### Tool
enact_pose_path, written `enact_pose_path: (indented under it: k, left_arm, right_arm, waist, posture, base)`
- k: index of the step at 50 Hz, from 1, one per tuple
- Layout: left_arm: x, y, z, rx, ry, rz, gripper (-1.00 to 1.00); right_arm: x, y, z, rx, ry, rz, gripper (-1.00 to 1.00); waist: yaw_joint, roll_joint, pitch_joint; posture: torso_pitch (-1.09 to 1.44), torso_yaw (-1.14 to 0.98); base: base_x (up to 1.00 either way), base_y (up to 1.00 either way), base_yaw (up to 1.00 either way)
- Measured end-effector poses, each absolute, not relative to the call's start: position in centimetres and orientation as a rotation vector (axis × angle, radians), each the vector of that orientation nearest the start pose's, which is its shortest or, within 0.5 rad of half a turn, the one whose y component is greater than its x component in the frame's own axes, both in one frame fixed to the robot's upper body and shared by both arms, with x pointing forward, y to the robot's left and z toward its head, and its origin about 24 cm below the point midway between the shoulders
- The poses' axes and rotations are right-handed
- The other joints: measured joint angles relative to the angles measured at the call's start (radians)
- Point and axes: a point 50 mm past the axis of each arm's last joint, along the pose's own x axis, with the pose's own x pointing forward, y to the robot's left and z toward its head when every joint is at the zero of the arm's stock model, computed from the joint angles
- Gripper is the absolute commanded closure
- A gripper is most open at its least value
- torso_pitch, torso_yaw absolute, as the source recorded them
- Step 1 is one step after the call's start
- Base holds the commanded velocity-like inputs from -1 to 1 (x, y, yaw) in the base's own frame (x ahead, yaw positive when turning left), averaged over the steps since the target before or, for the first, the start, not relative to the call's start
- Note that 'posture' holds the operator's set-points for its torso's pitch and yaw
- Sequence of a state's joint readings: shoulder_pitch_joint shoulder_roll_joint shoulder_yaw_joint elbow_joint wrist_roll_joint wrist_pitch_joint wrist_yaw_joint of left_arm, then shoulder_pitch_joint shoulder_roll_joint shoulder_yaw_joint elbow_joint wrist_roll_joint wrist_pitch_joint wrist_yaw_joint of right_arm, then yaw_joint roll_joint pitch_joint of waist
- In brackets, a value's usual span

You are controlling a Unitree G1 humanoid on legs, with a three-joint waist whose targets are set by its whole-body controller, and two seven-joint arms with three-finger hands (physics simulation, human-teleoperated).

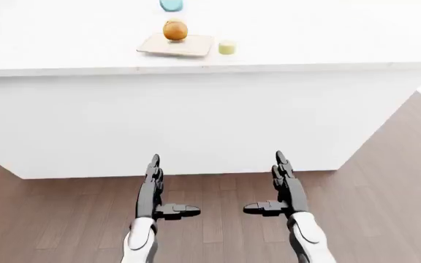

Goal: Pick up the wedge of cheese and place it on the slice of bread to prepare a simple cheese on bread dish.

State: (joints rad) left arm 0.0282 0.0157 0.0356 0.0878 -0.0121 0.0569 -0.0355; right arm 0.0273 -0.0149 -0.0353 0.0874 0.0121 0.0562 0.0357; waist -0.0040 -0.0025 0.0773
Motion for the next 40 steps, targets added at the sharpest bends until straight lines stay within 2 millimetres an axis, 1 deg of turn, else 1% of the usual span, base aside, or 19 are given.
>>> enact_pose_path:
  k: [1, 3, 5, 7, 8, 14, 22, 24, 26, 28, 29, 31, 33, 34, 35, 36, 38, 39, 40]
  left_arm:
    - [24.1, 16.1, 1.6, 0.004, 0.149, 0.009, -1.0]
    - [23.9, 15.9, 4.4, 0.017, 0.042, -0.001, -1.0]
    - [23.7, 15.6, 5.6, 0.018, -0.005, -0.012, -1.0]
    - [23.6, 15.6, 5.6, 0.018, -0.001, -0.016, -1.0]
    - [23.6, 15.7, 5.4, 0.019, 0.009, -0.014, -1.0]
    - [23.3, 15.5, 4.1, 0.033, 0.07, -0.011, -1.0]
    - [23.3, 15.7, 4.8, 0.036, 0.032, -0.007, -1.0]
    - [23.2, 15.5, 4.5, 0.035, 0.044, -0.011, -1.0]
    - [23.1, 15.2, 4.4, 0.031, 0.049, -0.022, -1.0]
    - [23.0, 15.1, 4.4, 0.029, 0.048, -0.031, -1.0]
    - [23.0, 15.1, 4.5, 0.03, 0.045, -0.032, -1.0]
    - [23.0, 15.1, 4.8, 0.033, 0.031, -0.03, -1.0]
    - [23.0, 15.2, 5.0, 0.033, 0.02, -0.027, -1.0]
    - [23.0, 15.2, 5.0, 0.032, 0.018, -0.027, -1.0]
    - [23.0, 15.2, 5.0, 0.032, 0.017, -0.025, -1.0]
    - [23.0, 15.5, 4.8, 0.04, 0.026, -0.02, -1.0]
    - [22.8, 16.0, 4.3, 0.044, 0.053, 0.002, -1.0]
    - [22.7, 16.1, 4.3, 0.045, 0.057, 0.009, -1.0]
    - [22.7, 16.1, 4.4, 0.046, 0.054, 0.011, -1.0]
  right_arm:
    - [24.3, -16.0, 1.5, -0.012, 0.146, -0.013, -1.0]
    - [24.3, -16.0, 3.7, -0.043, 0.041, -0.034, -1.0]
    - [24.3, -15.9, 4.2, -0.056, 0.003, -0.039, -1.0]
    - [24.0, -15.9, 3.9, -0.067, 0.012, -0.037, -1.0]
    - [23.8, -15.9, 3.8, -0.069, 0.017, -0.037, -1.0]
    - [23.3, -16.4, 4.0, -0.08, 0.02, -0.049, -1.0]
    - [23.3, -16.1, 4.3, -0.089, 0.011, -0.043, -1.0]
    - [23.2, -16.2, 4.4, -0.095, 0.012, -0.048, -1.0]
    - [23.0, -16.4, 4.5, -0.101, 0.011, -0.056, -1.0]
    - [23.0, -16.6, 4.3, -0.103, 0.02, -0.062, -1.0]
    - [23.0, -16.6, 4.2, -0.102, 0.021, -0.062, -1.0]
    - [23.0, -16.5, 4.3, -0.101, 0.013, -0.06, -1.0]
    - [22.9, -16.5, 4.7, -0.101, 0.001, -0.058, -1.0]
    - [22.9, -16.4, 4.8, -0.102, -0.005, -0.057, -1.0]
    - [22.9, -16.4, 4.8, -0.103, -0.01, -0.054, -1.0]
    - [22.9, -16.0, 4.7, -0.093, -0.002, -0.047, -1.0]
    - [22.8, -15.5, 4.0, -0.089, 0.028, -0.022, -1.0]
    - [22.7, -15.4, 3.9, -0.089, 0.037, -0.014, -1.0]
    - [22.7, -15.4, 3.8, -0.089, 0.039, -0.012, -1.0]
  waist:
    - [-0.002, -0.005, -0.01]
    - [0.007, -0.004, -0.057]
    - [0.009, -0.011, -0.042]
    - [0.01, -0.008, -0.057]
    - [0.01, -0.006, -0.059]
    - [0.008, -0.004, -0.057]
    - [0.008, -0.005, -0.069]
    - [0.003, 0.001, -0.065]
    - [-0.005, -0.011, -0.056]
    - [-0.007, -0.026, -0.061]
    - [-0.007, -0.025, -0.063]
    - [-0.008, -0.002, -0.058]
    - [-0.012, 0.032, -0.046]
    - [-0.013, 0.052, -0.045]
    - [-0.009, 0.08, -0.05]
    - [-0.002, 0.07, -0.047]
    - [0.012, 0.077, -0.045]
    - [0.016, 0.076, -0.046]
    - [0.017, 0.067, -0.048]
  posture:
    - [0.0, 0.0]
    - [0.0, 0.0]
    - [0.0, 0.0]
    - [0.0, 0.0]
    - [0.0, 0.0]
    - [0.0, 0.0]
    - [0.0, 0.0]
    - [0.0, 0.0]
    - [0.0, 0.0]
    - [0.0, 0.0]
    - [0.0, 0.0]
    - [0.0, 0.0]
    - [0.0, 0.0]
    - [0.0, 0.0]
    - [0.0, 0.0]
    - [0.0, 0.0]
    - [0.0, 0.0]
    - [0.0, 0.0]
    - [0.0, 0.0]
  base:
    - [0.0, 0.0, 0.0]
    - [0.0, 0.0, 0.0]
    - [0.0, 0.0, 0.0]
    - [0.0, 0.0, 0.0]
    - [0.0, 0.0, 0.0]
    - [0.0, 0.0, 0.0]
    - [0.0, 0.03, 0.0]
    - [0.0, 0.34, 0.0]
    - [0.0, 0.4, 0.0]
    - [0.0, 0.39, 0.0]
    - [0.0, 0.39, 0.0]
    - [0.0, 0.4, 0.0]
    - [0.0, 0.4, 0.0]
    - [0.0, 0.4, 0.0]
    - [0.0, 0.39, 0.0]
    - [0.0, 0.3, 0.0]
    - [0.0, 0.27, 0.0]
    - [0.0, 0.27, 0.0]
    - [0.0, 0.27, 0.0]
